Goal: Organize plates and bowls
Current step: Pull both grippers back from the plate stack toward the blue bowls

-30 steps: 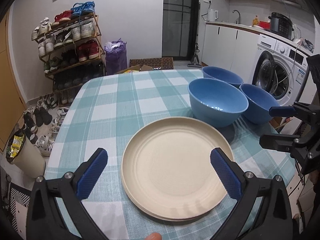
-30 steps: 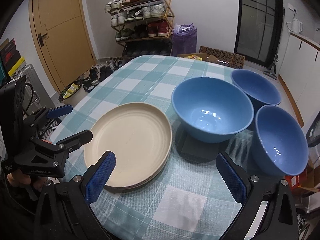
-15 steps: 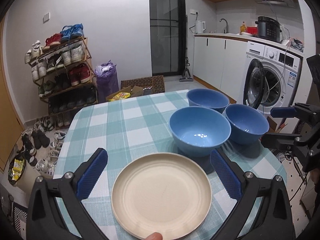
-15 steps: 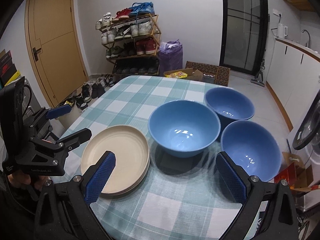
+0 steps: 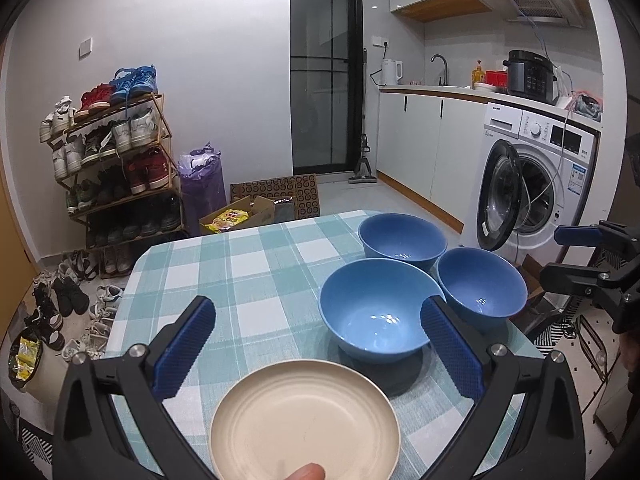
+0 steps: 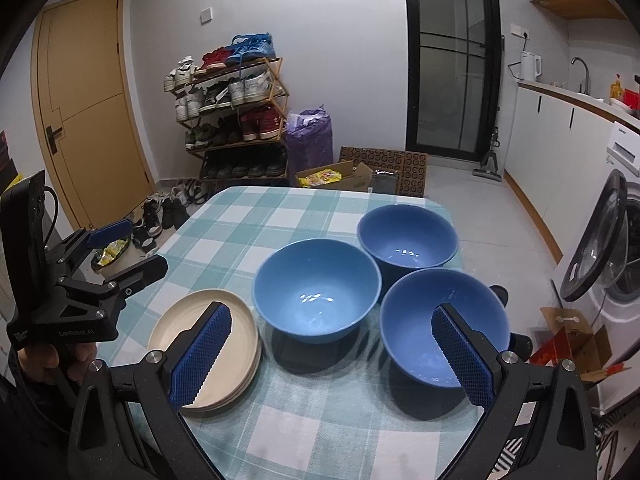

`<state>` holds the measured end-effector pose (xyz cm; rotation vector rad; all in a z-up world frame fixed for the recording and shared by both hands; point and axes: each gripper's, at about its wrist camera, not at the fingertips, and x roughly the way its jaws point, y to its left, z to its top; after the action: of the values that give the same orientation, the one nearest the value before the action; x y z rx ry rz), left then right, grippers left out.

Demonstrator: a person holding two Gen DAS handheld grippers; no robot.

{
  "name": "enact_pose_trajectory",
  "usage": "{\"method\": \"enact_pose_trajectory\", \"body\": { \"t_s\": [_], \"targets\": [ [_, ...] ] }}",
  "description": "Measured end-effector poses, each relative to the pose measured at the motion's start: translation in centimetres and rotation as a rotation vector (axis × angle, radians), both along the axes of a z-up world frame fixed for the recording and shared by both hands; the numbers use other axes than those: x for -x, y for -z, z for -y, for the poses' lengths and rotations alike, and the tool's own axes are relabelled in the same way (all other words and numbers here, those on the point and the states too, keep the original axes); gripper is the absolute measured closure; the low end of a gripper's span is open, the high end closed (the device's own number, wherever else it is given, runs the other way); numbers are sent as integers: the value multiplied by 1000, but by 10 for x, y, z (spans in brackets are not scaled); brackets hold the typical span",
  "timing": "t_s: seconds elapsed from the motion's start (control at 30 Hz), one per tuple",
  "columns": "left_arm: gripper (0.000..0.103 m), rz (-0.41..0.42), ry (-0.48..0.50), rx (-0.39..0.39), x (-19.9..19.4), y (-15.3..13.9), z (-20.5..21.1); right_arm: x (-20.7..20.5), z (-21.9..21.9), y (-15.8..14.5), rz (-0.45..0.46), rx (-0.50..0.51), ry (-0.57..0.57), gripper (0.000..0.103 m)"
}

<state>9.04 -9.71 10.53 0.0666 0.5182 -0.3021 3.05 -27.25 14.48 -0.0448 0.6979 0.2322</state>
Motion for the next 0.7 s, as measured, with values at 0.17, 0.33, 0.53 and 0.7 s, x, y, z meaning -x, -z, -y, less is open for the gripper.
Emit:
{"method": "enact_pose_trajectory", "body": {
  "t_s": [0.17,0.33,0.53,0.7],
  "targets": [
    [0,1,20,12,-12,-2,8,-8,17,0,-4,-4,40,1],
    [0,7,30,11,-27,-5,17,-16,28,1,-6,-6,65,1],
    [0,2,45,36,-42,-9,23,-21,42,-4,3,-19,104,1],
    [0,4,51,41,-56,-13,30,-28,54,-9,5,-29,132,1]
  ]
}}
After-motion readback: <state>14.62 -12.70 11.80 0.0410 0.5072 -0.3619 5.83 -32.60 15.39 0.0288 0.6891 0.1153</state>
